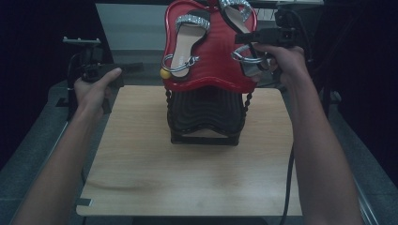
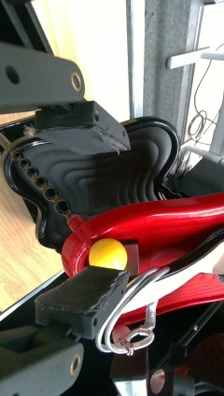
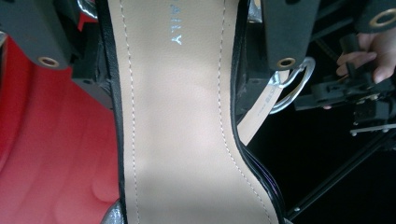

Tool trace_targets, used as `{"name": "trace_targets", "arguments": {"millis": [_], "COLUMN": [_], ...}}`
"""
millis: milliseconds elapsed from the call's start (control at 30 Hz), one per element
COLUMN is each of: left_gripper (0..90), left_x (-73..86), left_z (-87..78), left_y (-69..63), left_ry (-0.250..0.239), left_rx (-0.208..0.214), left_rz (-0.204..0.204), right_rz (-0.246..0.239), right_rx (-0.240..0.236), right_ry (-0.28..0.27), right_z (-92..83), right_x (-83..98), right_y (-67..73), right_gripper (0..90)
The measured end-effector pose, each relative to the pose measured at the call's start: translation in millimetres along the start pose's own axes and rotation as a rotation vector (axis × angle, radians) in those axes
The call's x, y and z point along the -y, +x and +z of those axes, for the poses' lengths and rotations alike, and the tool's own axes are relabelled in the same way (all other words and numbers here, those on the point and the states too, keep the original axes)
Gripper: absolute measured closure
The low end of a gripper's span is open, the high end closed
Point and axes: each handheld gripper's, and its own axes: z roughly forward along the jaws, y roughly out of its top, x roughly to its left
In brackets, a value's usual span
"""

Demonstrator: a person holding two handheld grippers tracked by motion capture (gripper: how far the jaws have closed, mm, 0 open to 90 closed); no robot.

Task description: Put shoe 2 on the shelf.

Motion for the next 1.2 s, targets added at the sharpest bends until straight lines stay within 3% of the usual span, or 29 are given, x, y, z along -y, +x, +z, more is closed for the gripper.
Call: {"name": "trace_targets", "arguments": {"millis": [200, 400, 500, 600, 733, 967, 1100, 1200], "left_gripper": [32.2, 32.2, 32.2, 32.2, 32.1, 32.1, 32.1, 32.1], "left_x": [0.4, -0.1, 0.4, 0.9, 1.7, 4.0, 4.4, 4.2], "left_z": [0.6, 0.9, 1.2, 0.9, 0.5, 2.8, 3.3, 3.7], "left_y": [0.3, -0.5, -1.0, -1.4, -1.1, -1.4, -2.3, -2.8], "left_ry": [0.004, 0.003, 0.004, 0.005, 0.002, 0.005, 0.005, 0.005], "left_rx": [-0.003, -0.005, -0.004, -0.004, -0.004, -0.001, 0.0, 0.0], "left_rz": [0.003, 0.007, 0.01, 0.011, 0.01, 0.007, 0.009, 0.01], "right_rz": [0.015, 0.021, 0.046, 0.018, -0.02, -0.054, -0.071, -0.074], "right_rx": [0.049, 0.186, 0.246, 0.326, 0.372, 0.327, 0.256, 0.175], "right_ry": [0.001, -0.008, -0.007, -0.003, -0.043, -0.067, -0.087, -0.107], "right_z": [17.6, 32.3, 39.9, 48.8, 49.0, 37.2, 25.9, 13.5], "right_x": [-1.1, 1.4, 2.5, 4.7, 4.2, 6.5, 10.6, 15.2], "right_y": [-0.8, -4.7, -6.6, -2.7, 5.8, 4.5, -0.6, -6.9], "right_gripper": [42.6, 42.2, 41.4, 38.7, 31.3, 32.6, 34.0, 36.6]}}
